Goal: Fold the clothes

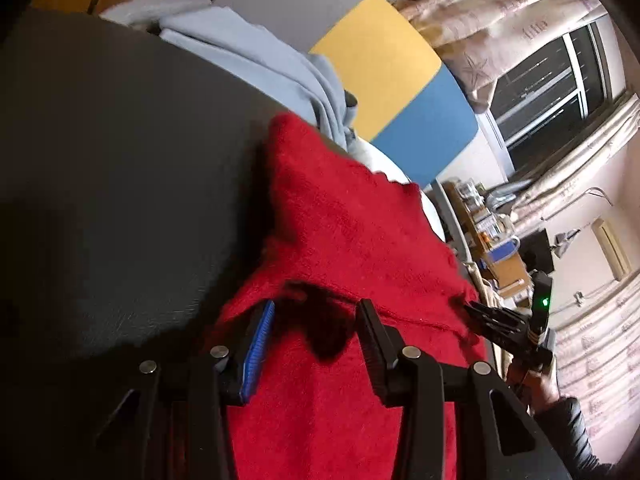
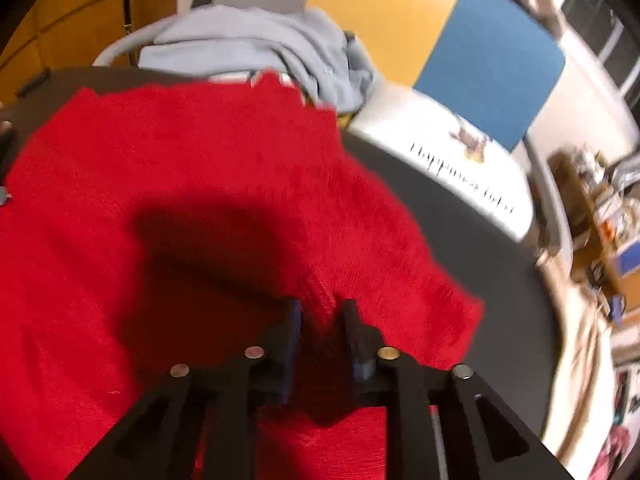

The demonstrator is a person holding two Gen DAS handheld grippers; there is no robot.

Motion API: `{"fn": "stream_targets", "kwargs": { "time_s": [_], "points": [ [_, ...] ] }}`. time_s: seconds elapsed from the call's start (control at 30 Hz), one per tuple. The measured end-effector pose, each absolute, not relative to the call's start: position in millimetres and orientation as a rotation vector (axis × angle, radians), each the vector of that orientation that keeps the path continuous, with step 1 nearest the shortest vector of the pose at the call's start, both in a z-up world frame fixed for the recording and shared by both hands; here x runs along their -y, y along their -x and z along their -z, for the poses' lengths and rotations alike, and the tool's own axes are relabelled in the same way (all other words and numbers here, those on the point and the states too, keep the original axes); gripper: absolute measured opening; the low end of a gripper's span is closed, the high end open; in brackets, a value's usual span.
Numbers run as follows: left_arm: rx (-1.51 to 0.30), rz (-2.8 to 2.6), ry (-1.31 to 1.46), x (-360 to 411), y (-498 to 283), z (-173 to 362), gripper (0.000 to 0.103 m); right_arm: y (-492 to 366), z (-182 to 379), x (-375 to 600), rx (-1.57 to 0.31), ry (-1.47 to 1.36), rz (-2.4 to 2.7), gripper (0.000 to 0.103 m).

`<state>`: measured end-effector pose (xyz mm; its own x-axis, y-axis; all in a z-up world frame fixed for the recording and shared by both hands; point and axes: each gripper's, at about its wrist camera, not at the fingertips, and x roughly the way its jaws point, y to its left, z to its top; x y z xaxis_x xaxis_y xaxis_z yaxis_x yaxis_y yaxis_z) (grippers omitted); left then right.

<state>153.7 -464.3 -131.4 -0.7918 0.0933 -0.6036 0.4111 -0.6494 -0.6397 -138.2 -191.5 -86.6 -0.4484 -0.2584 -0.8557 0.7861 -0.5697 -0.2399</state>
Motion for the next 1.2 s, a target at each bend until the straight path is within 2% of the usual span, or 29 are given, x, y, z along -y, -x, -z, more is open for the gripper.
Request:
{"fn": "stream_targets", "kwargs": {
  "time_s": [0.03,0.07,0.1,0.27,0.4,0.5,0.6,0.63,0.67,0.77,0.9,1.0,1.1,1.2],
  "points": [
    [-1.188,2.541,-0.886,465.4,-157.6,125.4,0.042,136.3,87.5,186.7,-0.842,-1.047,2.085,0.039],
    [-1.165,2.547,-0.856,466.6,-160.9,119.2,0.042,135.9,85.7,182.2,-0.841,-1.029,2.123,0.065],
    [-1.135,2.560,-0.828,467.7,-159.6,111.0,0.042,137.0,81.4,178.0,-0.844,-1.009,2.171,0.081],
    [-0.984,2.620,-0.771,469.0,-135.7,78.4,0.043,113.8,33.9,169.8,-0.627,-0.809,2.233,0.082],
    [-0.821,2.671,-0.871,462.2,-94.5,66.5,0.043,93.4,29.5,177.1,-0.389,-0.897,1.955,0.083],
    [-0.669,2.666,-0.977,457.5,-56.6,68.6,0.043,87.3,53.2,193.5,-0.517,-0.964,1.879,0.082],
    [-0.626,2.587,-1.065,471.3,-32.1,82.9,0.043,93.6,78.3,204.6,-0.625,-1.018,1.848,0.079],
    [-0.617,2.554,-1.092,476.6,-24.9,88.2,0.043,99.8,84.5,206.0,-0.631,-1.049,1.837,0.077],
    [-0.609,2.520,-1.122,482.1,-17.8,94.1,0.043,106.1,90.6,207.3,-0.636,-1.080,1.825,0.069],
    [-0.597,2.395,-1.241,499.1,-8.7,123.0,0.043,107.7,90.9,203.2,-0.614,-1.114,1.756,0.064],
    [-0.570,2.458,-1.140,493.1,-27.0,130.0,0.044,73.9,95.4,180.7,-0.749,-1.077,1.656,0.064],
    [-0.427,2.446,-1.120,470.1,-37.4,131.8,0.045,72.7,98.6,154.1,-0.603,-1.076,1.701,0.065],
    [-0.437,2.431,-1.121,470.2,-40.3,130.1,0.045,72.9,101.2,138.9,-0.483,-1.052,1.744,0.065],
    [-0.485,2.350,-1.127,476.4,-40.3,119.5,0.045,64.2,101.8,139.6,-0.472,-1.052,1.761,0.068]
  ]
}}
